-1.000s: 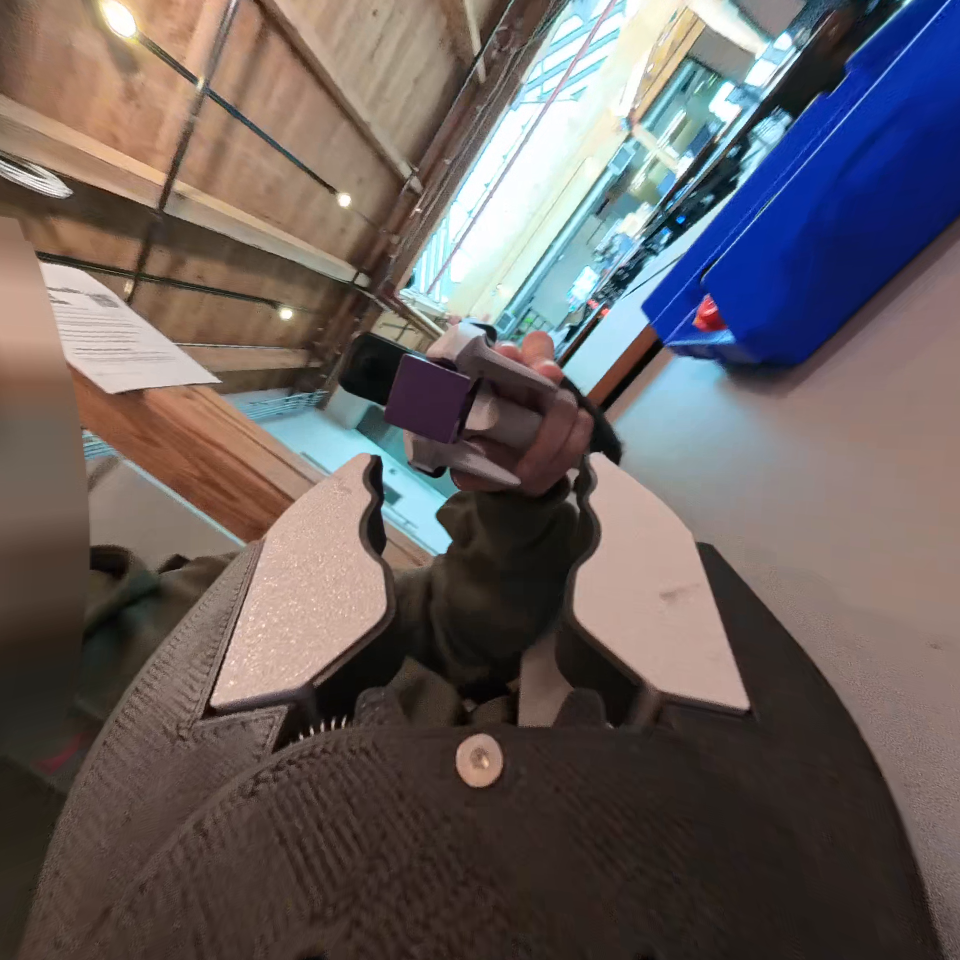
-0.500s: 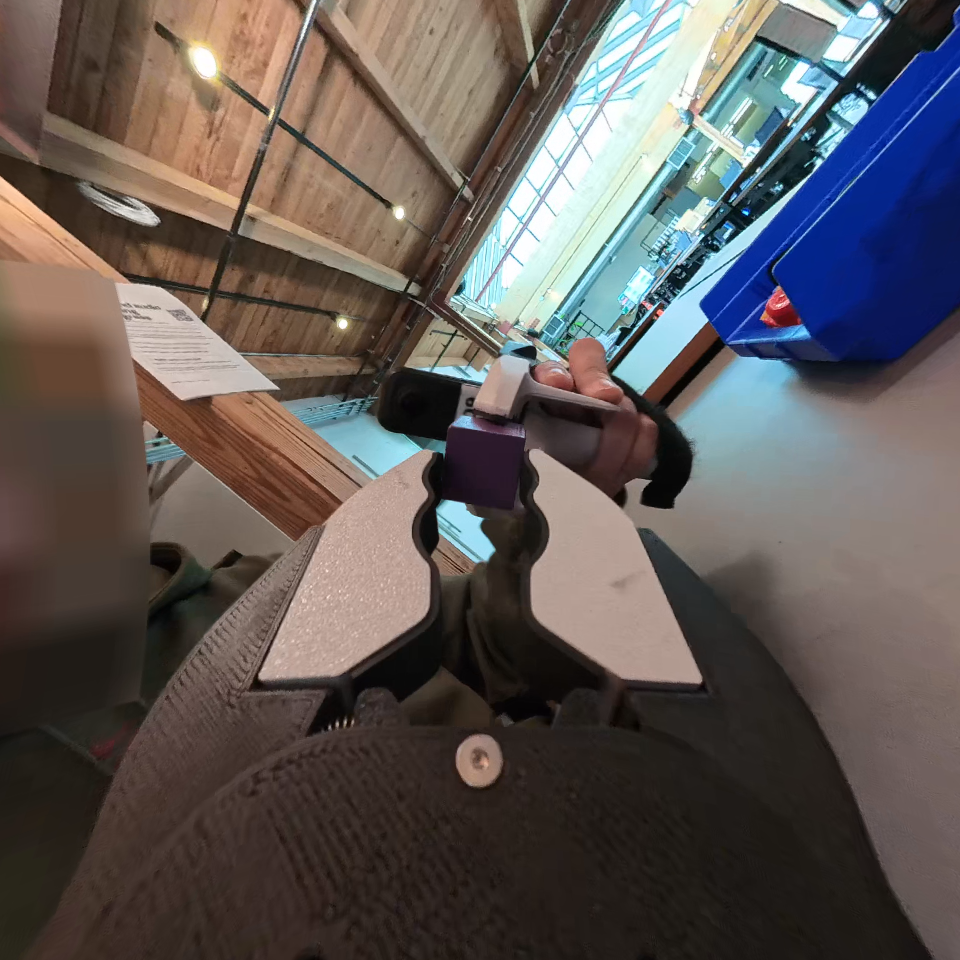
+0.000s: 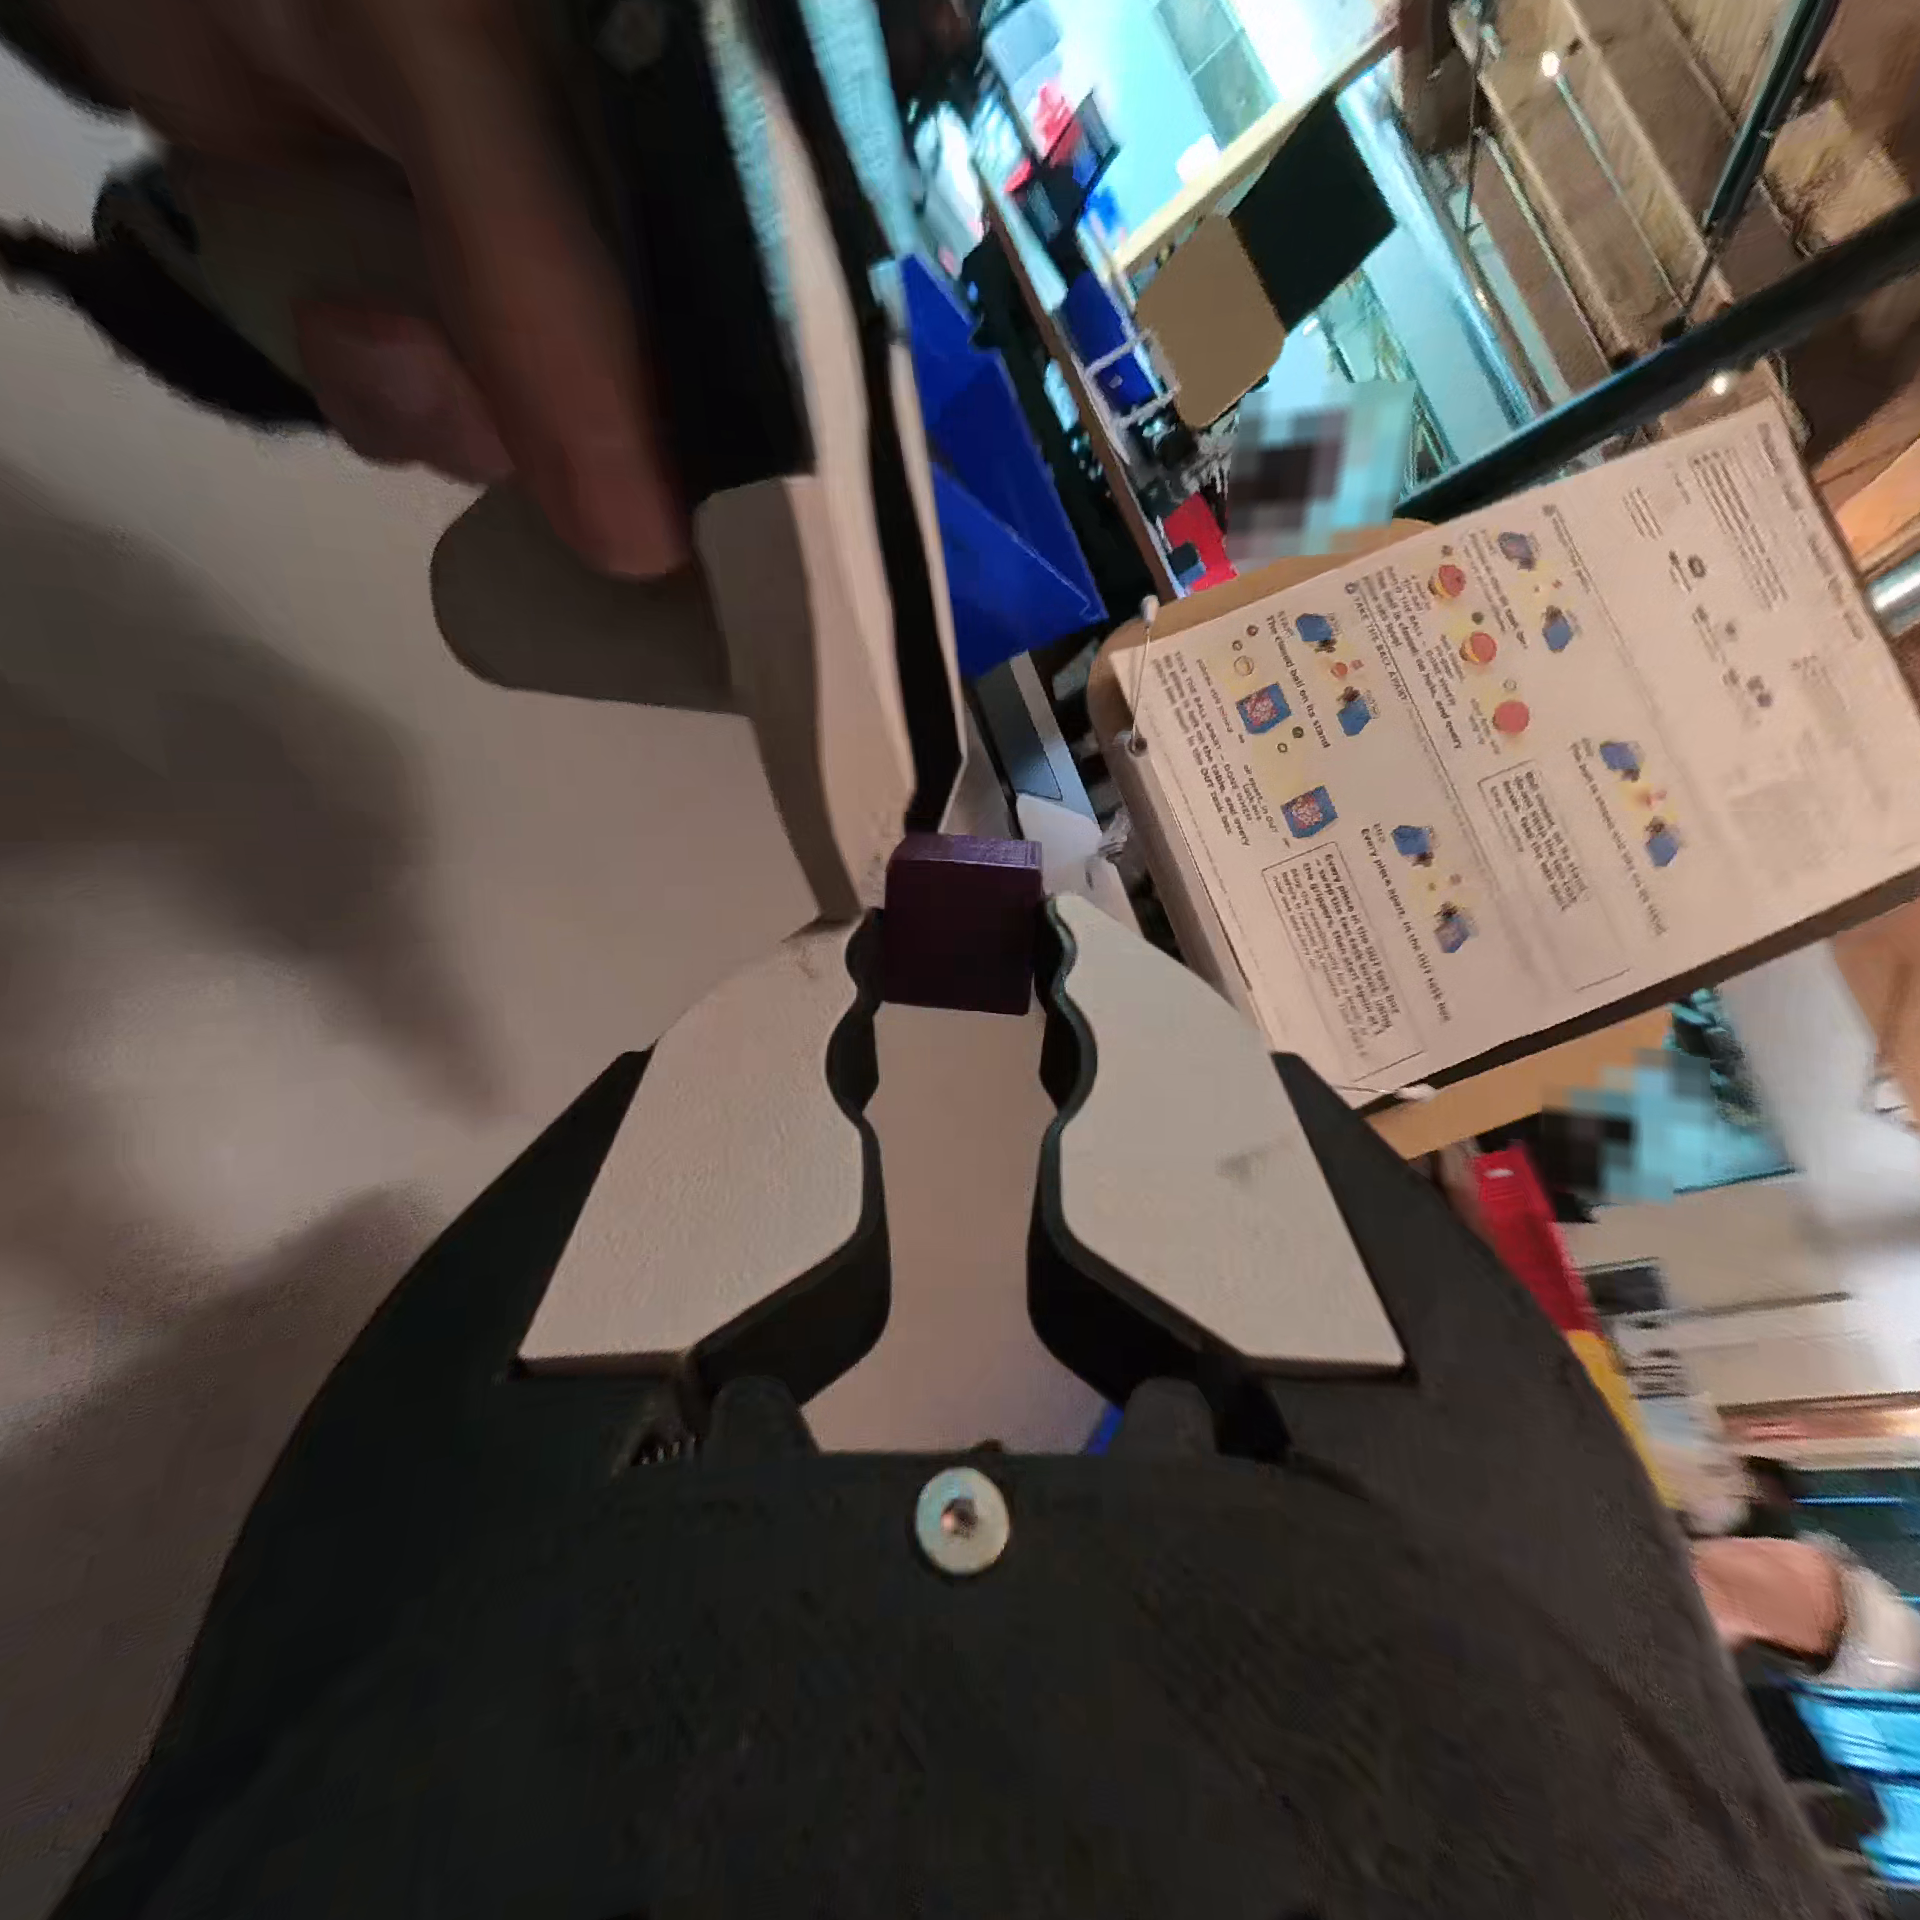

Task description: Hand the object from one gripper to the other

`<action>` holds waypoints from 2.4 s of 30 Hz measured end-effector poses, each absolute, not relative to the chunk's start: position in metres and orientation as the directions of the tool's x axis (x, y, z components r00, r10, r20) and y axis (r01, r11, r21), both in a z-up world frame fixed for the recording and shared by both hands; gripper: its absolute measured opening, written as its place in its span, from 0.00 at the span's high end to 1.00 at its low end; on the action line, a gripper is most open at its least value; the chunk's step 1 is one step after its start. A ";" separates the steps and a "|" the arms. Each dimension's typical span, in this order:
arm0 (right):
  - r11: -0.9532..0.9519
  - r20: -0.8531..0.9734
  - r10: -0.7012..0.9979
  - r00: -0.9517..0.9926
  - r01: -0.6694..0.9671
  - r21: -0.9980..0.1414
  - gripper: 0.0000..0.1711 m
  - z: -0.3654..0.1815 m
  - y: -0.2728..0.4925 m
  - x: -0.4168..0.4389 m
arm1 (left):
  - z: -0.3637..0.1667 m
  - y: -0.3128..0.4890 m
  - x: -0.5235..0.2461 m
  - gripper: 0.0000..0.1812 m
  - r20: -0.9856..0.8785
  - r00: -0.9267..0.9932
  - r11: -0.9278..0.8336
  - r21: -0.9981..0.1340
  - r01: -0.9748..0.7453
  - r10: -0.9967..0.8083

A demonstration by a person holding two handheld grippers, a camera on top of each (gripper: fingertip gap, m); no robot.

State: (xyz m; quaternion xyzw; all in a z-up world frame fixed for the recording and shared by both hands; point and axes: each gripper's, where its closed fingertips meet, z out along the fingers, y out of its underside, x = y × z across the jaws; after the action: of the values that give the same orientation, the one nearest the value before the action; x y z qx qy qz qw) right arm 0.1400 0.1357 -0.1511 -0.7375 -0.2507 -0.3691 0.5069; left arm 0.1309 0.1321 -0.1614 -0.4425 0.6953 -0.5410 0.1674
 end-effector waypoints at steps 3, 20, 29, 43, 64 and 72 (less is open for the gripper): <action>-0.410 0.878 0.054 0.475 0.813 -0.414 0.84 -0.159 0.139 0.136 | -0.158 0.129 0.131 0.79 0.276 -0.554 -0.015 -0.903 -0.428 -0.786; -0.149 0.217 0.114 0.969 0.233 -0.961 0.67 -0.144 0.137 0.116 | -0.126 0.145 0.114 0.86 0.282 -0.739 -0.113 -0.956 -0.271 -0.612; 0.017 -0.169 0.284 0.944 -0.181 -0.983 0.77 -0.119 0.137 0.098 | -0.119 0.138 0.098 0.86 0.247 -0.834 -0.132 -0.969 -0.209 -0.493; 0.160 -0.321 0.084 0.943 -0.331 -0.930 0.85 -0.105 0.130 0.143 | -0.116 0.140 0.119 0.78 0.017 -0.700 0.017 -0.999 -0.042 -0.713; 0.324 -0.755 0.331 0.567 -0.819 -0.473 0.85 -0.087 0.132 0.135 | -0.093 0.141 0.129 0.86 -0.524 -0.086 0.450 -0.795 0.407 -0.847; 0.176 -0.340 0.323 0.883 -0.409 -0.895 0.64 -0.089 0.129 0.113 | -0.105 0.138 0.126 0.86 -0.175 -0.566 0.154 -0.984 0.084 -0.806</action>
State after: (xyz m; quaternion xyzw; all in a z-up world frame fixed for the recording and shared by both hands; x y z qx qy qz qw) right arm 0.1134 0.1291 -0.0888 -0.5958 0.0362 0.2389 0.7660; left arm 0.1261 0.1385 -0.1047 -0.2734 0.6595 -0.5901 0.3770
